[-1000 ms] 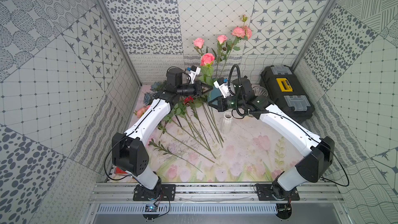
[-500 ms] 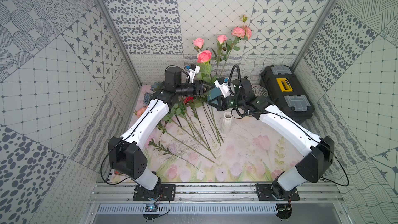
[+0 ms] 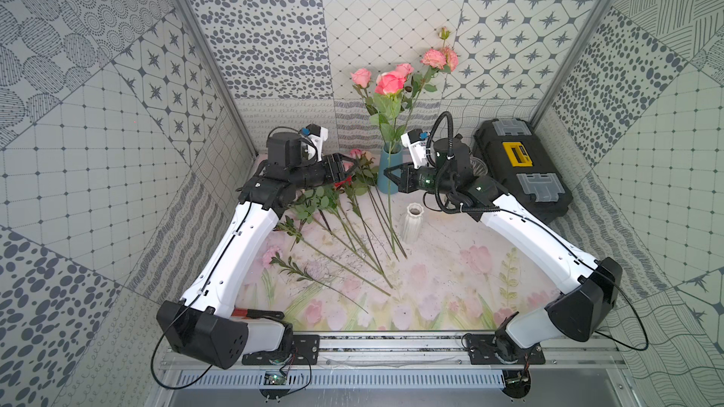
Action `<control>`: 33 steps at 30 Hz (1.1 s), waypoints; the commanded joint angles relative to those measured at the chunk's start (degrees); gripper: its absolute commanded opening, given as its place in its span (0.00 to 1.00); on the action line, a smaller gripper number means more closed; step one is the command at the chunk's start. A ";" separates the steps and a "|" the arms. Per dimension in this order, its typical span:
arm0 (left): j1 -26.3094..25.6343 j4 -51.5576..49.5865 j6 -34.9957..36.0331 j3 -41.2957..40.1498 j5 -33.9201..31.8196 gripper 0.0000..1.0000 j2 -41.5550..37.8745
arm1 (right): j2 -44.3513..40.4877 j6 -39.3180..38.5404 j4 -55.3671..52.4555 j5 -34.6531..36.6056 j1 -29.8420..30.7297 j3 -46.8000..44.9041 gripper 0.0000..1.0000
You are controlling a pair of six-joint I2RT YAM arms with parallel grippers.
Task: Place the pink flowers into the vase
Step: Pick up the flower at the center of the board, then place the flower in the vase.
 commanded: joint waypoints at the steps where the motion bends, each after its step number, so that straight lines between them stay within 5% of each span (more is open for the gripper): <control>1: 5.33 -10.25 3.41 -1.93 -6.89 0.61 -1.92 | -1.71 1.70 7.11 2.95 0.20 -0.17 0.00; 11: 7.81 -12.09 8.88 -7.78 -18.15 0.61 -0.58 | -1.06 2.86 15.96 5.70 0.21 1.66 0.00; 33: 11.67 -10.28 9.15 -11.09 -15.34 0.59 -1.94 | -7.50 -9.42 22.03 23.06 -7.11 6.62 0.00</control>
